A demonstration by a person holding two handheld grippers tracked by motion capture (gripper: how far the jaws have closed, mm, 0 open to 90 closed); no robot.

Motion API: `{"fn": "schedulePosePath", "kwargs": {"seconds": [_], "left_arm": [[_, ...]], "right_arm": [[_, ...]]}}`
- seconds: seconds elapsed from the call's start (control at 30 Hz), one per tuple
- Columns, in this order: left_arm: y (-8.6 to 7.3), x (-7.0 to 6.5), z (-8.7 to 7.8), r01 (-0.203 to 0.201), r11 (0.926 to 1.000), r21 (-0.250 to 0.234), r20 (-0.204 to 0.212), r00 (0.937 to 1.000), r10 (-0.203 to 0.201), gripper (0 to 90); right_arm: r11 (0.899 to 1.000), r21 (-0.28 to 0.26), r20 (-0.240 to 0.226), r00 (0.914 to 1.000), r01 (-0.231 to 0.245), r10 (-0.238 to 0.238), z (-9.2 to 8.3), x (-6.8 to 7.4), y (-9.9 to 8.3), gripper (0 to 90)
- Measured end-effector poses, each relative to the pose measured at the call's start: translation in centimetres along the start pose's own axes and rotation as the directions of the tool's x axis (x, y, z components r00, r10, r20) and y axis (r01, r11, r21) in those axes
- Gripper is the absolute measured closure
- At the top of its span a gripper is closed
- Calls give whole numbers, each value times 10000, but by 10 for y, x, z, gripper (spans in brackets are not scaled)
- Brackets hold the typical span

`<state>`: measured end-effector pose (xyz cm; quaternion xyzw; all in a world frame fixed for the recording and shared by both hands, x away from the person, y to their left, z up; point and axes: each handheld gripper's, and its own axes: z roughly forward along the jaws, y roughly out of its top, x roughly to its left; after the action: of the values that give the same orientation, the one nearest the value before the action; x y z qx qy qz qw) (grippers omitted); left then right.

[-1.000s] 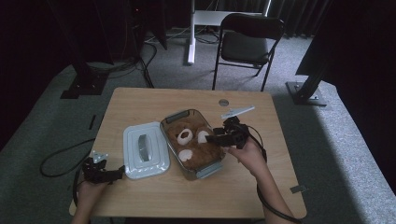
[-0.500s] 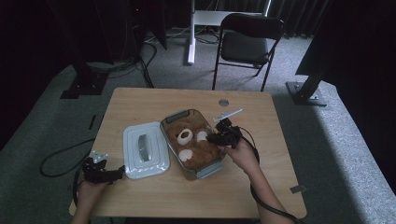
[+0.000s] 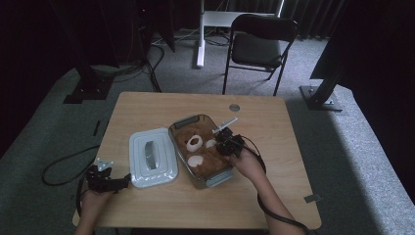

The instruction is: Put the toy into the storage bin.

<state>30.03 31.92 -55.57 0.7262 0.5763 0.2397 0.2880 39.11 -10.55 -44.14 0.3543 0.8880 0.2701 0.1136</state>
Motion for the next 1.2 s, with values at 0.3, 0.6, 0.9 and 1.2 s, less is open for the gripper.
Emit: {"fn": "schedulePosePath", "kwargs": {"seconds": [0.3, 0.6, 0.9, 1.2], "left_arm": [[0, 0, 0, -22, 10000, -4, 4, 10000, 22, 5], [0, -1, 0, 105, 9999, -11, -106, 9999, -105, 5], [6, 0, -1, 606, 9977, 290, -66, 9982, -604, 6], [26, -16, -15, 735, 9961, 496, 16, 9973, -736, 6]], "right_arm": [[9634, -2612, -996, 9944, -597, 346, -45, -8, -15, 371], [9021, -4036, -823, 9881, -1525, 1302, -61, -36, -31, 135], [8985, -3887, -143, 9764, -2041, 2156, -48, -67, -53, 128], [8924, -3695, 758, 9488, -2590, 3067, -29, -87, -73, 128]]}}
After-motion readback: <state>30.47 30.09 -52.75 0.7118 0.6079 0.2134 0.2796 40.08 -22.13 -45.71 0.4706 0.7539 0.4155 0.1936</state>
